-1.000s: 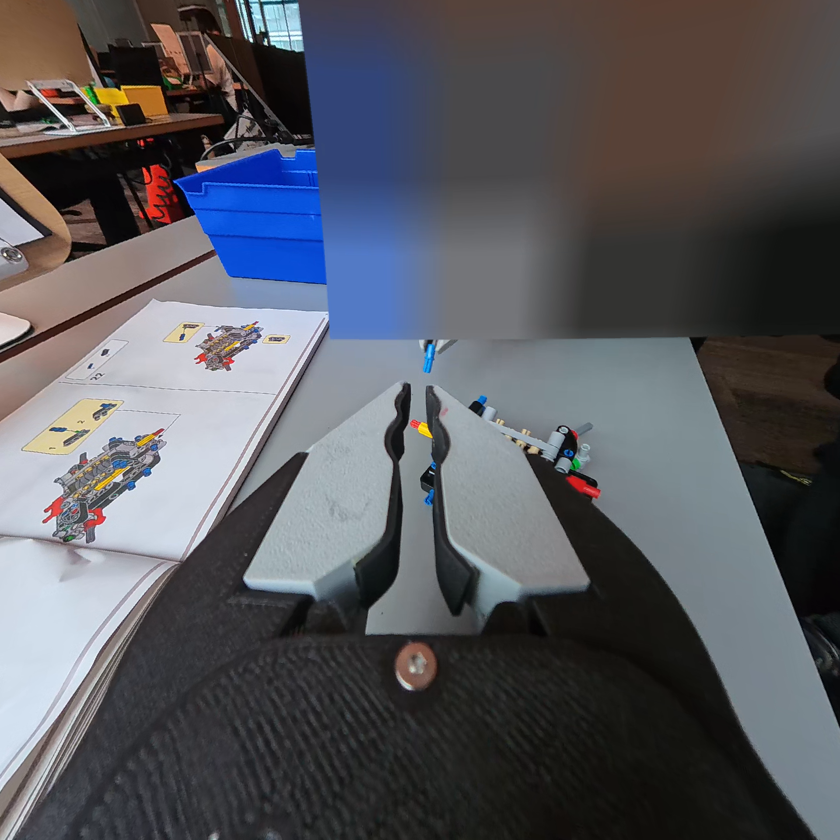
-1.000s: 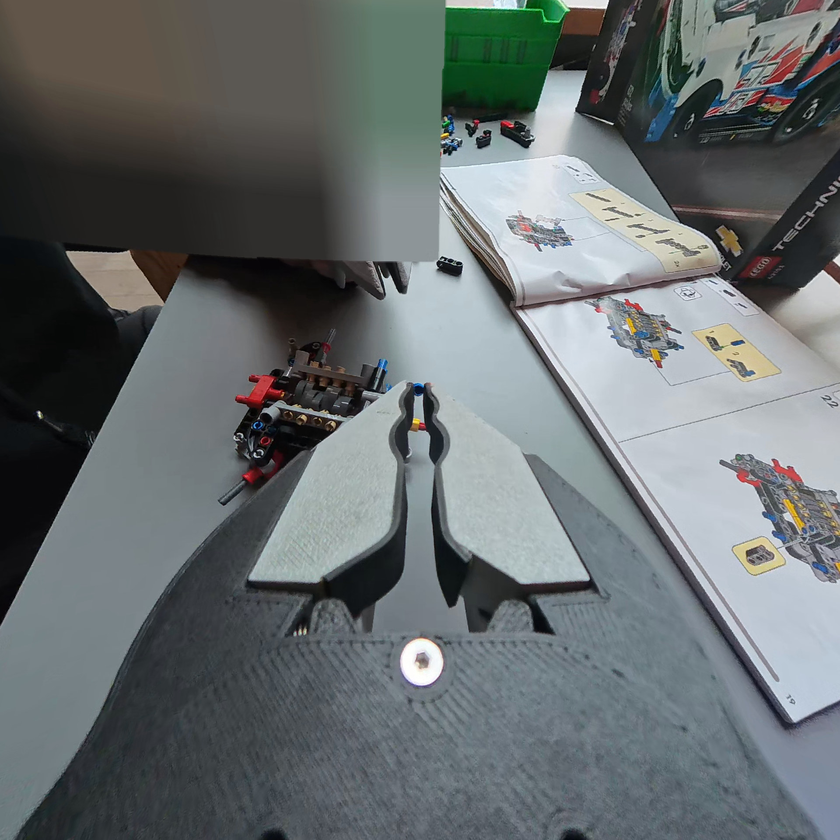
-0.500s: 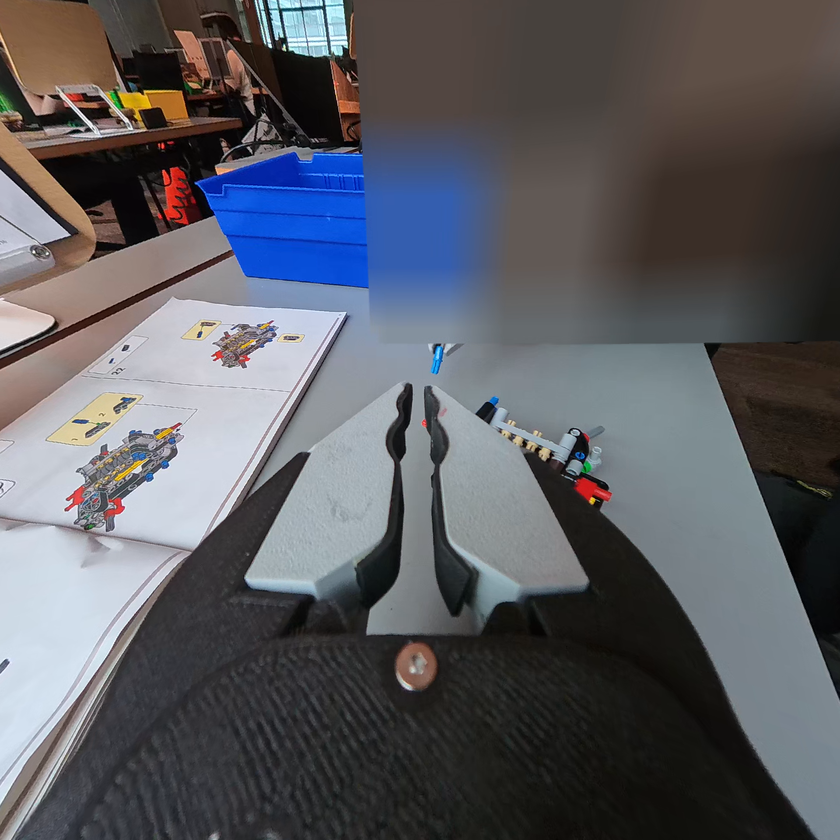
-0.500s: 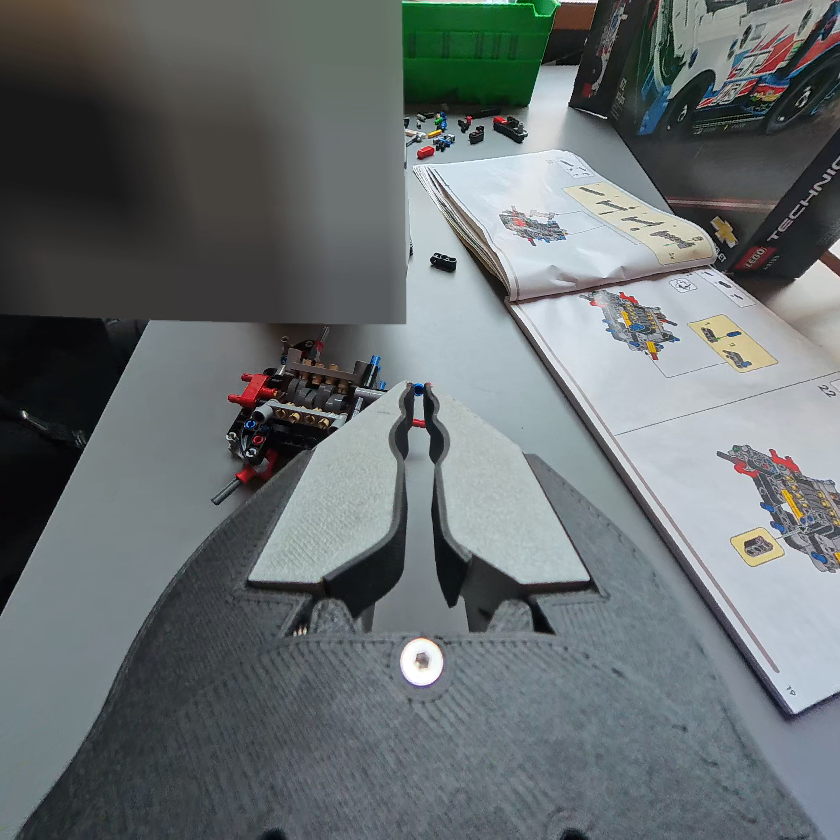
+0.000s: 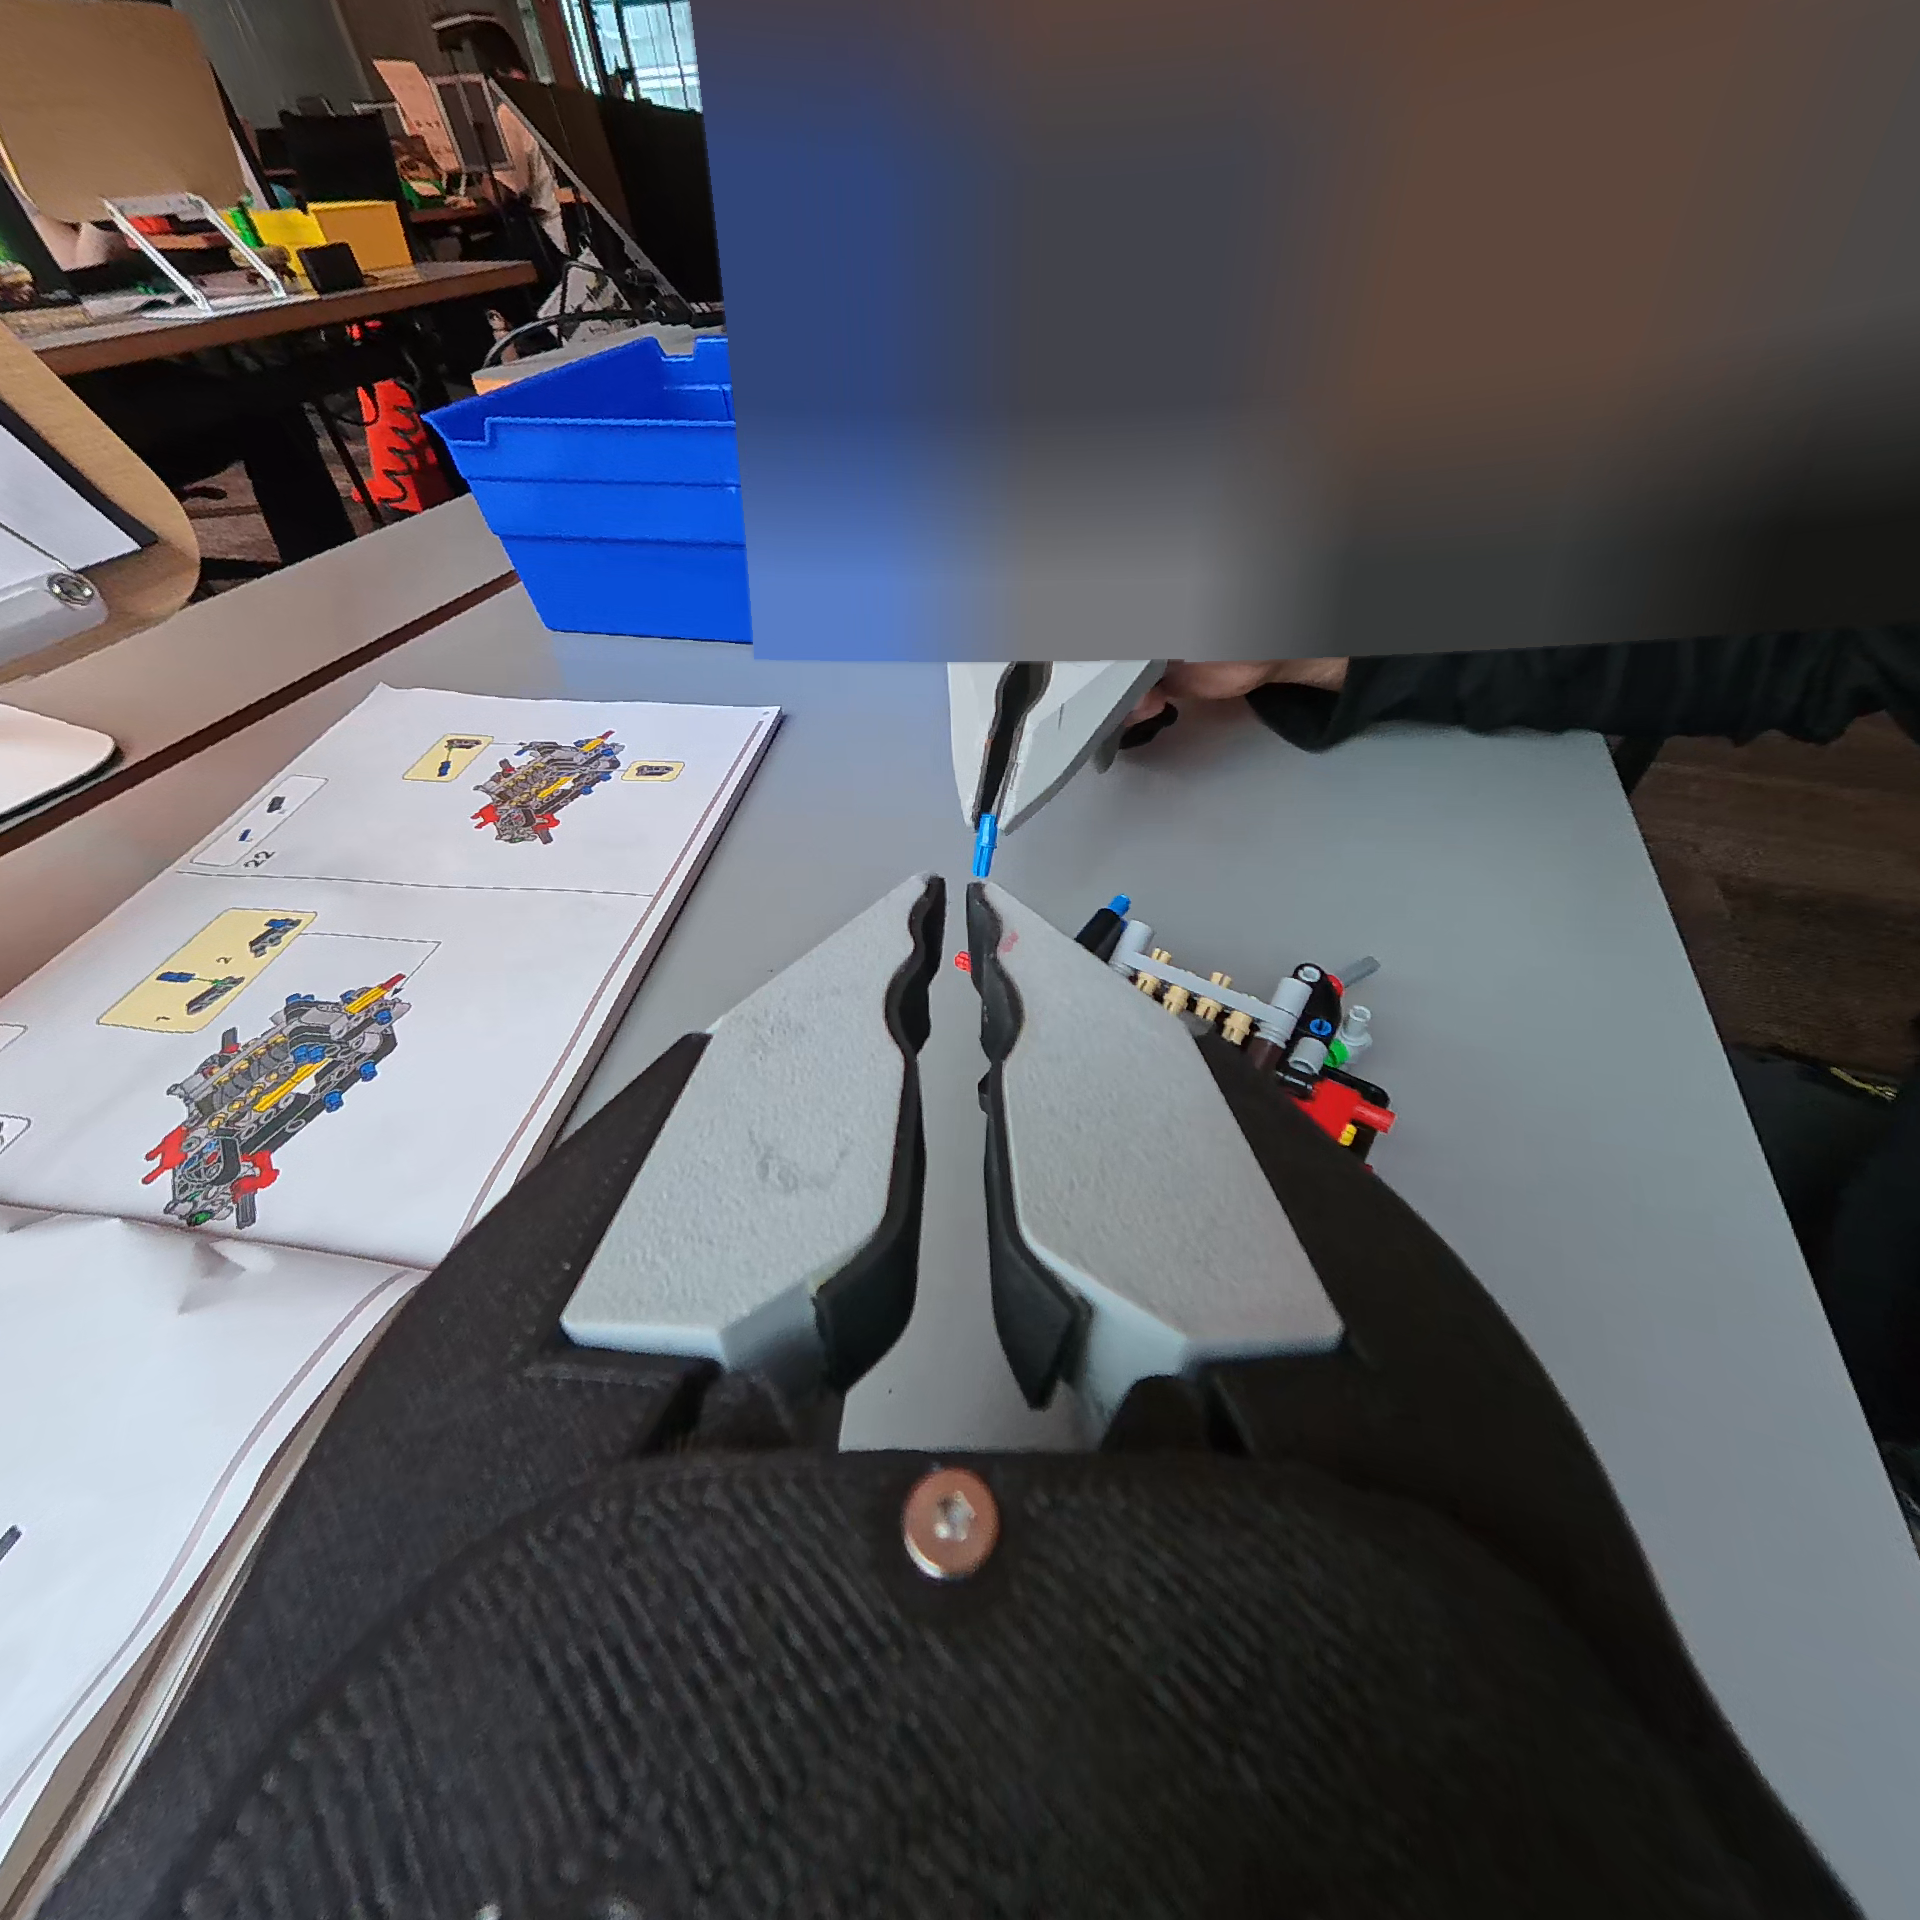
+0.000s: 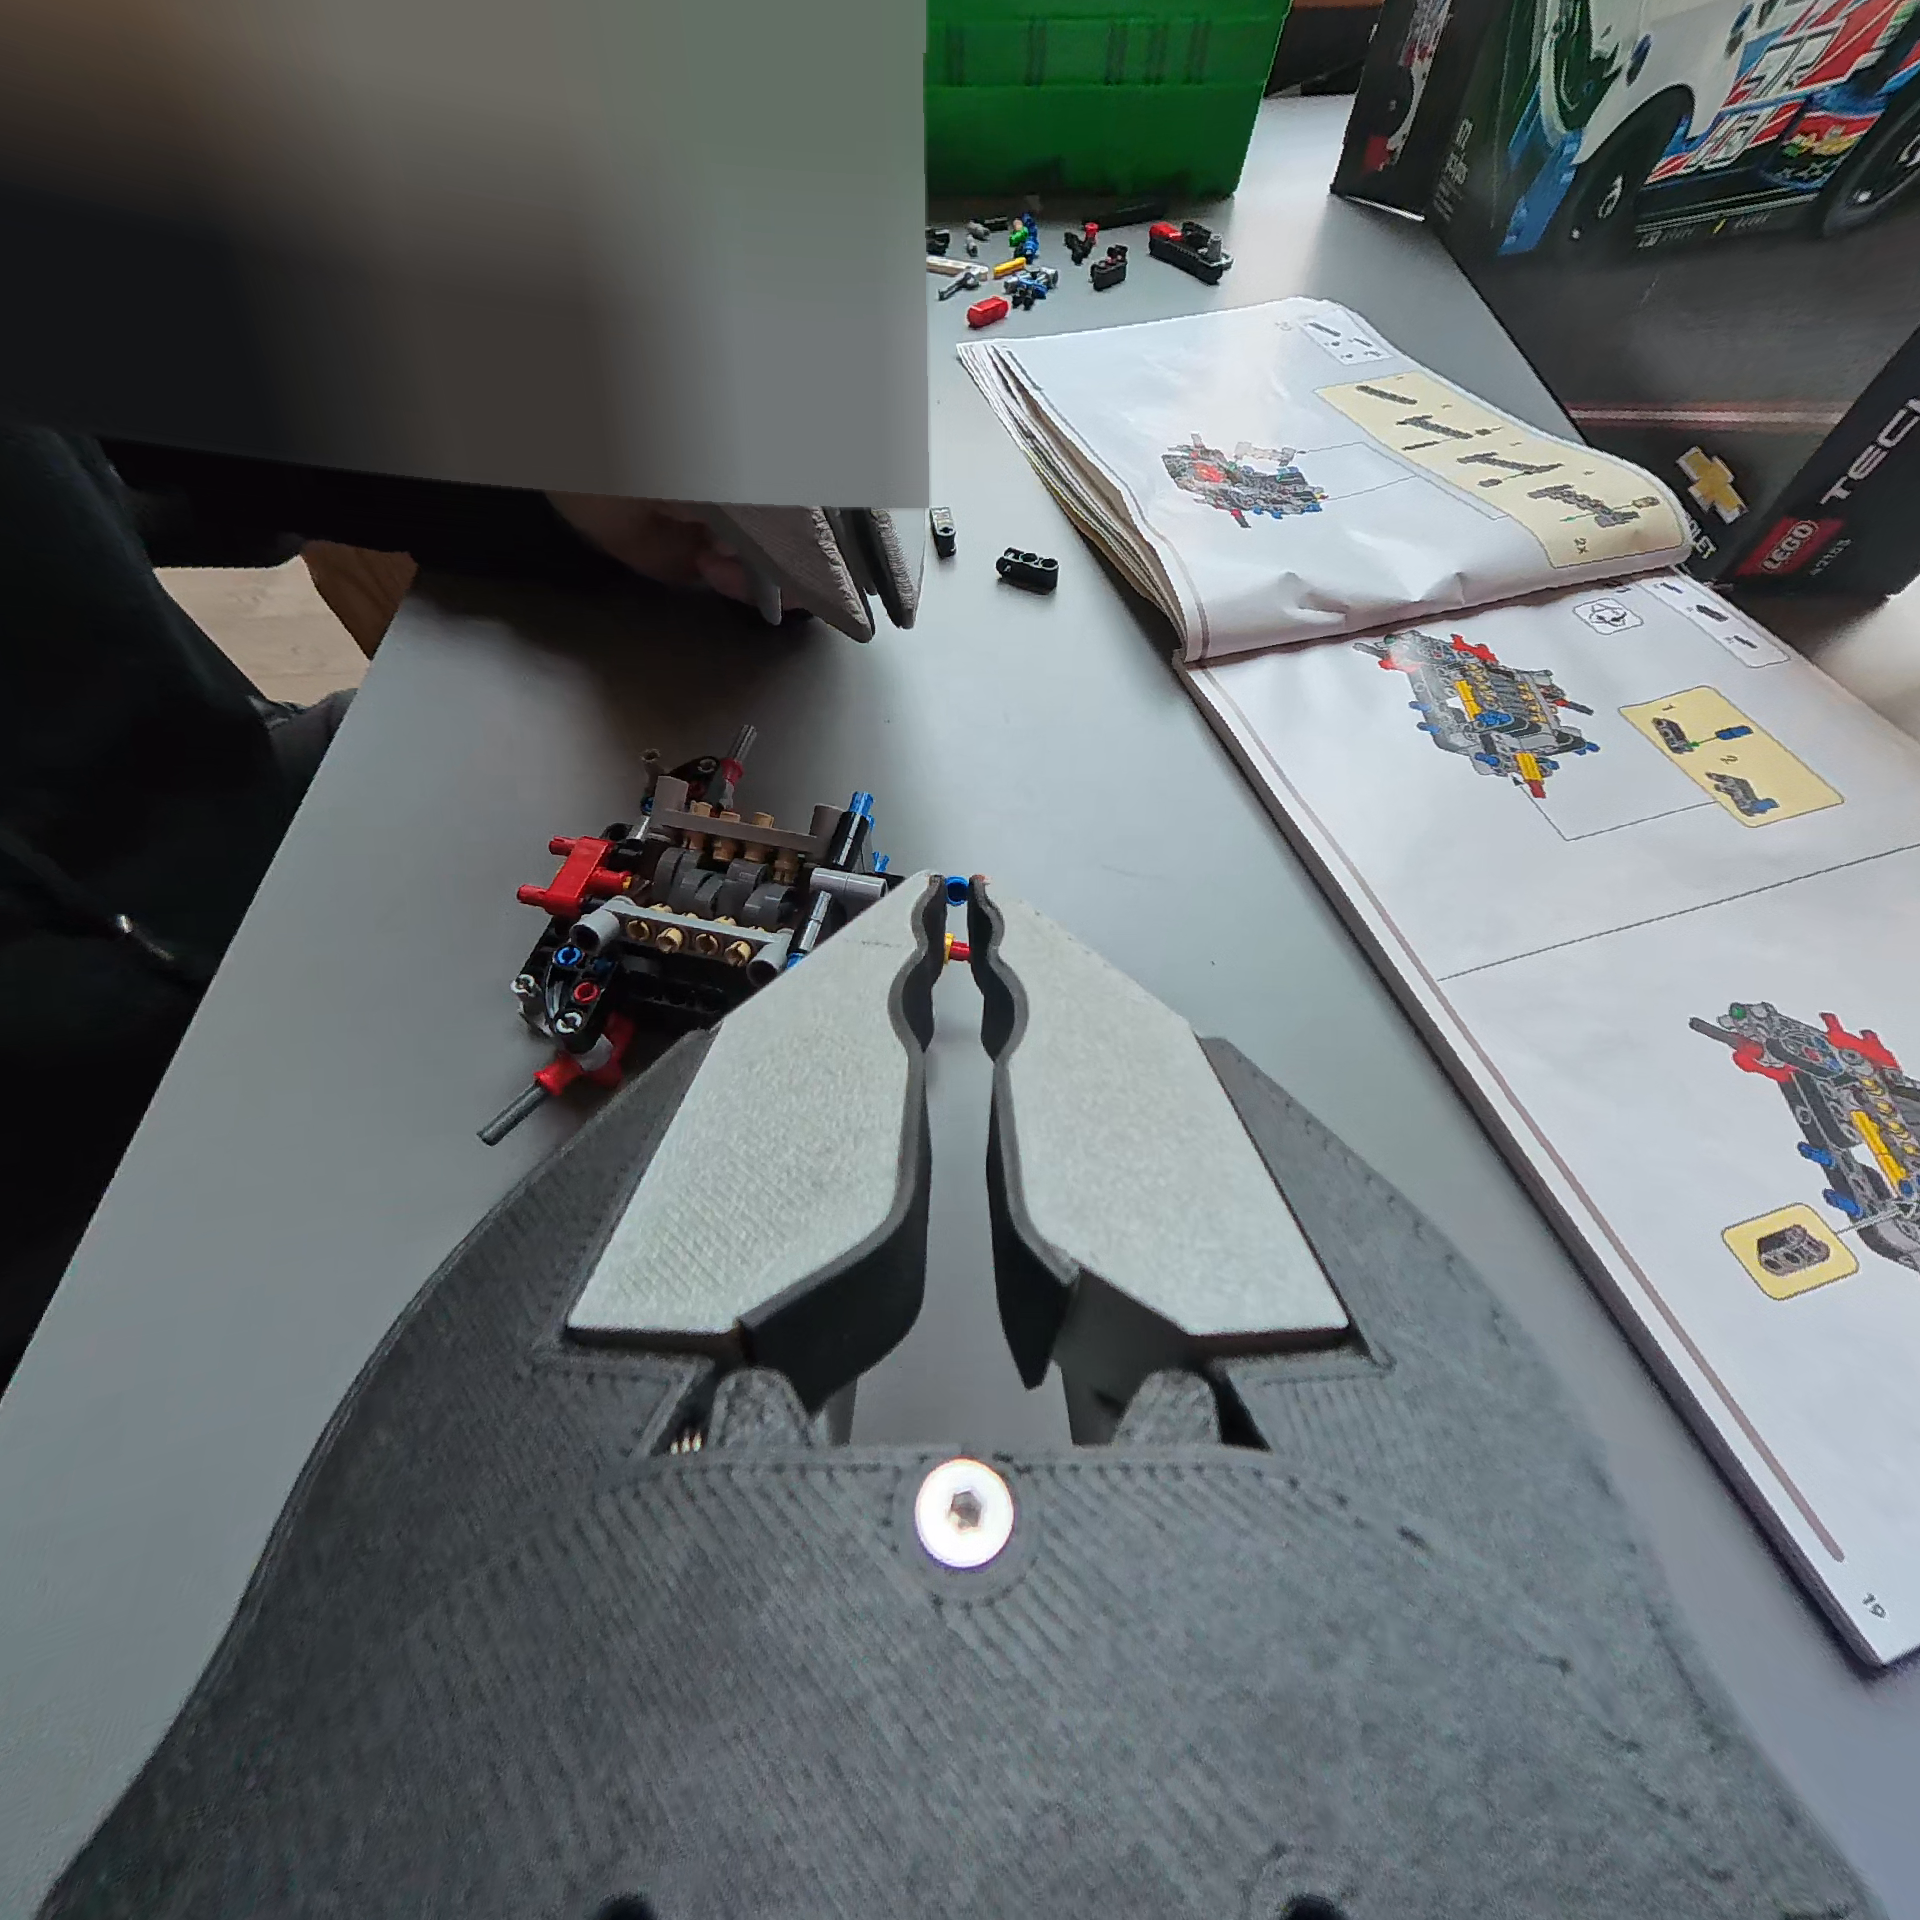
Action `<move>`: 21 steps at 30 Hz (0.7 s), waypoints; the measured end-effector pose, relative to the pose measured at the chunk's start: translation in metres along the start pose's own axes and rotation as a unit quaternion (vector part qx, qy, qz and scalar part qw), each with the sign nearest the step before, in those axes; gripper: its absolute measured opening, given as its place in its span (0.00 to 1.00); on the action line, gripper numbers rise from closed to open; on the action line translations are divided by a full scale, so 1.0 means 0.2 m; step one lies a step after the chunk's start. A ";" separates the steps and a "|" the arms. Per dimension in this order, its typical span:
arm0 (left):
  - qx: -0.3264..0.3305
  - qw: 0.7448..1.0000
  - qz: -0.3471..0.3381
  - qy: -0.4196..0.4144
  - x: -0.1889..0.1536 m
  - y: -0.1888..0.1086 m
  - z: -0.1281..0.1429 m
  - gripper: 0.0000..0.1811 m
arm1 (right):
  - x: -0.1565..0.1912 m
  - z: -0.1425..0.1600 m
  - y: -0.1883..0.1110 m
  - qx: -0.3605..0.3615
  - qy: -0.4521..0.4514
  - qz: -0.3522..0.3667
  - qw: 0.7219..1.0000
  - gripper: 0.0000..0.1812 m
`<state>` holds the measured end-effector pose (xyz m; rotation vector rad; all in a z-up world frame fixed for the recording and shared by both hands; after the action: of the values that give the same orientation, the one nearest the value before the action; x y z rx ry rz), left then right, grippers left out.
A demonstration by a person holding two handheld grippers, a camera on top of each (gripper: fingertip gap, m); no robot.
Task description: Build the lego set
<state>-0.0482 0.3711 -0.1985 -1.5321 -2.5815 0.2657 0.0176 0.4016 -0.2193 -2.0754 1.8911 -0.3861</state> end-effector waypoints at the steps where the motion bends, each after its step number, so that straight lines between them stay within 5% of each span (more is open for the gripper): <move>1: 0.001 1.000 0.000 0.001 0.00 0.00 0.00 0.01 | 0.00 0.00 0.00 0.001 0.001 0.000 1.000 0.00; 21: 0.000 1.000 -0.008 0.005 0.01 0.00 0.00 0.00 | -0.04 0.02 -0.01 0.004 0.007 0.011 1.000 0.00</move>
<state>-0.0499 0.3723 -0.1984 -1.5086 -2.5844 0.2573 0.0206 0.4099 -0.2229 -2.0492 1.9158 -0.4038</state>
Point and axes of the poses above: each gripper's, where its closed fingertips meet, y out along the fingers, z out of its underside, x = y × z across the jaws, the point moved 2 cm from there along -y, back along the fingers, and after that the axes turned 4 degrees about z, right-handed, at the moved point
